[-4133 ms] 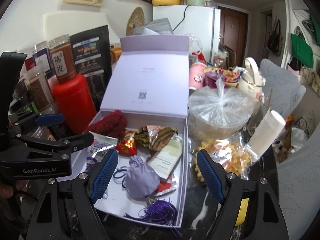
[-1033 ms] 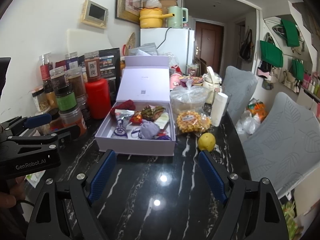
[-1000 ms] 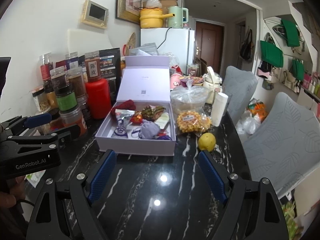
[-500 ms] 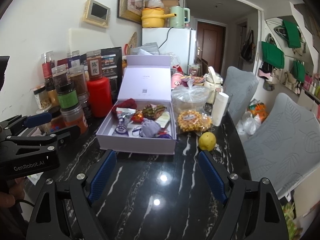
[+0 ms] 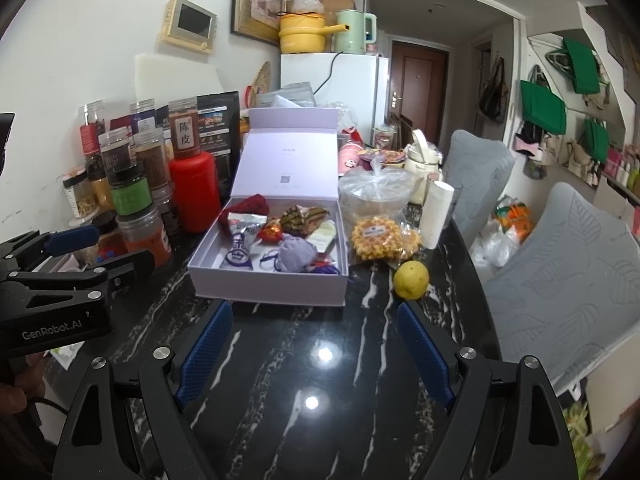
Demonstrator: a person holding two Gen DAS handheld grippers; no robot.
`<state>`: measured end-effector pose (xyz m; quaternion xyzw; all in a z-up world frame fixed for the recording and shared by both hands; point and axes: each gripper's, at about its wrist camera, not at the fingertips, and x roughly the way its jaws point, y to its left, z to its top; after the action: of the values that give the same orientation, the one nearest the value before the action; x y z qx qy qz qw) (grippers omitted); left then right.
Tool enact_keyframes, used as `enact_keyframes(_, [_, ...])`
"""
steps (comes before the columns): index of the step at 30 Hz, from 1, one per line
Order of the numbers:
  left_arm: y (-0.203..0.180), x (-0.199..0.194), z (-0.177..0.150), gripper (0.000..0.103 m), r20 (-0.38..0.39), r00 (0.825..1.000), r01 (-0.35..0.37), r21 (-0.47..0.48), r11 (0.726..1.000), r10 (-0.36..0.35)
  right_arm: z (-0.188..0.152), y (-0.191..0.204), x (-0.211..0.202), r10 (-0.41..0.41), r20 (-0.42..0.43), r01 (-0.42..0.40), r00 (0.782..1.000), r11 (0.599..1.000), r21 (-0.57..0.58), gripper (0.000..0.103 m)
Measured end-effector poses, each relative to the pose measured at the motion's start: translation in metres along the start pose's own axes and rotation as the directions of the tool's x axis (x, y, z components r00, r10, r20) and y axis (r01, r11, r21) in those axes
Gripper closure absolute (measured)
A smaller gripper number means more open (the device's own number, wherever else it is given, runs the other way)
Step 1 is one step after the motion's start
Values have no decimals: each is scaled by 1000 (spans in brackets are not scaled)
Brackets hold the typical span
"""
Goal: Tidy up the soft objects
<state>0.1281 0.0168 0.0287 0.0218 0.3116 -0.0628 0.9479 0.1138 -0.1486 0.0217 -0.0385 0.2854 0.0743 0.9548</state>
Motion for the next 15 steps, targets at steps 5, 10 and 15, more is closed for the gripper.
enact_keyframes(5, [-1,0,0,17,-1,1000,7,6,1000,-7,0,-1,1,-2,-2,2,1000,1000,1,17])
enact_keyframes(10, [-2,2,0,17,-7,1000,11,8,1000,-11,-1,-1,1,-3,-6,3,1000,1000,1,17])
enact_keyframes(15, [-3,2,-1,17,-5,1000,6,11,1000,-6,-1,-1,3,-5,-8,5,1000,1000,3,17])
